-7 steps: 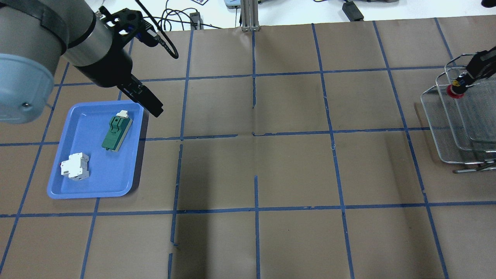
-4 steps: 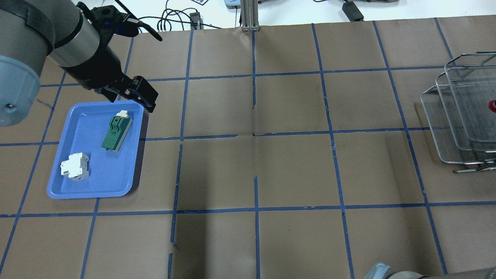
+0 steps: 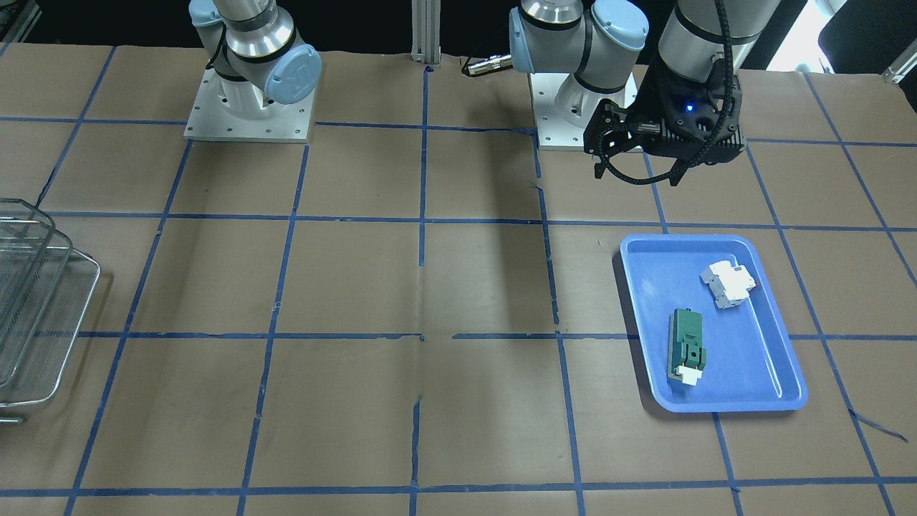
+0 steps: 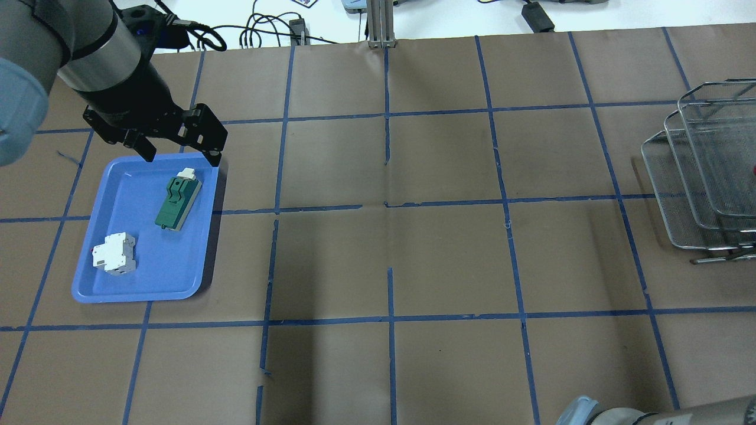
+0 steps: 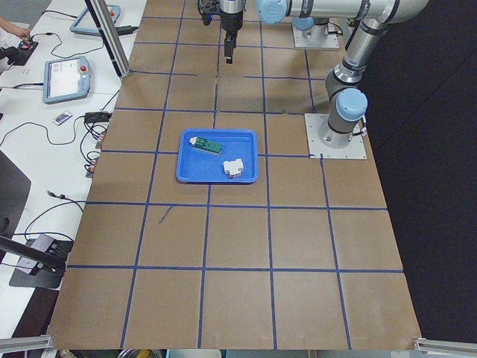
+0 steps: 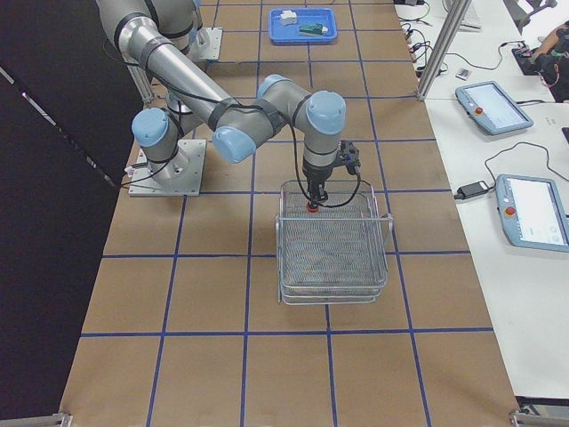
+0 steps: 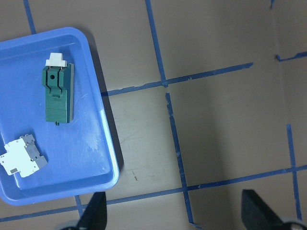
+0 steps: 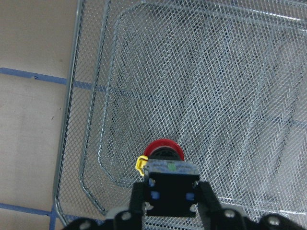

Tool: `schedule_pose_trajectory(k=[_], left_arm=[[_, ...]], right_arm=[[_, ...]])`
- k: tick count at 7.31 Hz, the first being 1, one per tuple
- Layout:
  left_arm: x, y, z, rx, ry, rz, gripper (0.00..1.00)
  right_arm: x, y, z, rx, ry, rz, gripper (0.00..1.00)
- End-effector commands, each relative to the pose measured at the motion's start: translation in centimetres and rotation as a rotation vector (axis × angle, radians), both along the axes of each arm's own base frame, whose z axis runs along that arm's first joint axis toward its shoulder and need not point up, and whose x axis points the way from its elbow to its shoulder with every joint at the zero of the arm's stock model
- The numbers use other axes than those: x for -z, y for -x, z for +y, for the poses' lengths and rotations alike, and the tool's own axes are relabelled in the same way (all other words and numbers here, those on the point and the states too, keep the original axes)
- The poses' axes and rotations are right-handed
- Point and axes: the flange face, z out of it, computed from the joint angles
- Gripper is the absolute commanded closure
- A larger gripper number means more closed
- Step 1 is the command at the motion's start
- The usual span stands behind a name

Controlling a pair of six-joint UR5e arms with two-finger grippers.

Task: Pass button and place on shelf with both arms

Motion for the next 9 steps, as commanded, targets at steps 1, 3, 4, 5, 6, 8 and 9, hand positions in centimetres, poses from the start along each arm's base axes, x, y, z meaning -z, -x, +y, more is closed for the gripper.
schedule_pose_trajectory(k=[1, 3, 4, 5, 6, 8, 9], left_arm=[[0.1, 0.4, 0.0, -0.014, -0.006, 0.002, 0.00], [-0.1, 0.6, -0.1, 0.016, -0.001, 0.032, 0.00], [-0.1, 0.6, -0.1, 0.029, -0.001, 0.037, 0.00], [0.1, 0.6, -0.1, 0.032, -0.006, 0.039, 0.00], [0.2, 0.7, 0.0, 0.033, -0.007, 0.039, 0.00], [-0.1, 0.7, 0.1, 0.034, 0.002, 0.037, 0.00], [0.0, 0.8, 0.2, 0.037, 0.002, 0.037, 0.00]], right_arm=[[-1.0, -0.9, 0.1, 0.001, 0.009, 0.008, 0.06], [-5.6, -5.9, -0.6, -0.031, 0.032, 0.028, 0.05], [-8.2, -9.7, -1.6, -0.063, 0.029, 0.025, 0.03], [-10.6, -15.1, -2.2, -0.086, 0.011, 0.008, 0.00], [-12.0, -21.5, -2.9, -0.108, 0.024, 0.023, 0.00], [-12.7, -34.5, -2.6, -0.044, 0.045, 0.028, 0.00], [-12.6, -39.1, -1.8, 0.114, 0.046, 0.002, 0.00]])
